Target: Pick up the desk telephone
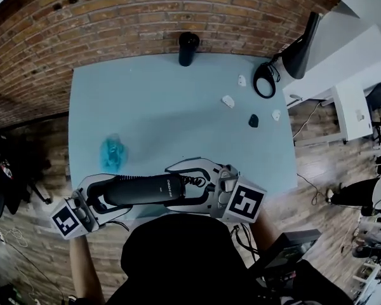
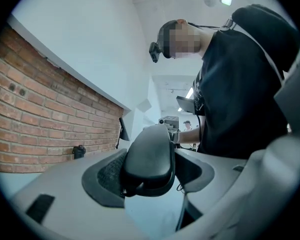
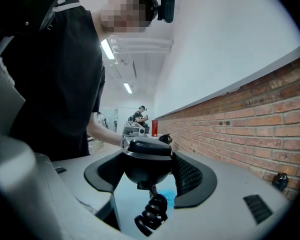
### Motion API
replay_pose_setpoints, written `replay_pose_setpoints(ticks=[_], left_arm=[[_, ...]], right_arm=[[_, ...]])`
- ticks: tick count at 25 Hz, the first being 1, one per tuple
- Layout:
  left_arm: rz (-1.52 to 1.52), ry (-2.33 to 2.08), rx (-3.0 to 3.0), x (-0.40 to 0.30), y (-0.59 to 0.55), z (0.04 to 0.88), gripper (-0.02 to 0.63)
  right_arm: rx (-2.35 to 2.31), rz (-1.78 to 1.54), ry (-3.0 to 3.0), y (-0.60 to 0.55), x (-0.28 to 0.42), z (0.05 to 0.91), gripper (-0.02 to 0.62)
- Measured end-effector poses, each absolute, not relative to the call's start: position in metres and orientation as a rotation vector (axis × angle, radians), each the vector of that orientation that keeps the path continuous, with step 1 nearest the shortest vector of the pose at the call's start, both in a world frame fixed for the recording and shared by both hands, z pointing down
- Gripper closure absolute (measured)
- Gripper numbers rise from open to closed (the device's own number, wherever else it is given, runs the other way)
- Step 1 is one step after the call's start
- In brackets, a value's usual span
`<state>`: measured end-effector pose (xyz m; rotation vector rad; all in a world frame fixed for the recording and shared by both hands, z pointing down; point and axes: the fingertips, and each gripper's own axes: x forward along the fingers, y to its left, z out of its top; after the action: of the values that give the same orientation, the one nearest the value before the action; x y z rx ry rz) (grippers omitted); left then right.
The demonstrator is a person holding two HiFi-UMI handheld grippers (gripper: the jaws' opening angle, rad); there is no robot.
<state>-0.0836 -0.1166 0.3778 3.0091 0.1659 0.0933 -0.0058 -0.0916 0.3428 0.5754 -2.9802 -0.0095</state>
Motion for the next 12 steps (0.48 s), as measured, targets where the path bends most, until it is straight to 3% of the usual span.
replay_pose_setpoints(ticks=[12], left_arm=[[-0.113, 0.16, 3.069, -0.091, -0.111, 0.33, 0.307]], right_arm=[[0.56, -0.125, -2.983, -0.085, -0.015, 0.308, 0.308]])
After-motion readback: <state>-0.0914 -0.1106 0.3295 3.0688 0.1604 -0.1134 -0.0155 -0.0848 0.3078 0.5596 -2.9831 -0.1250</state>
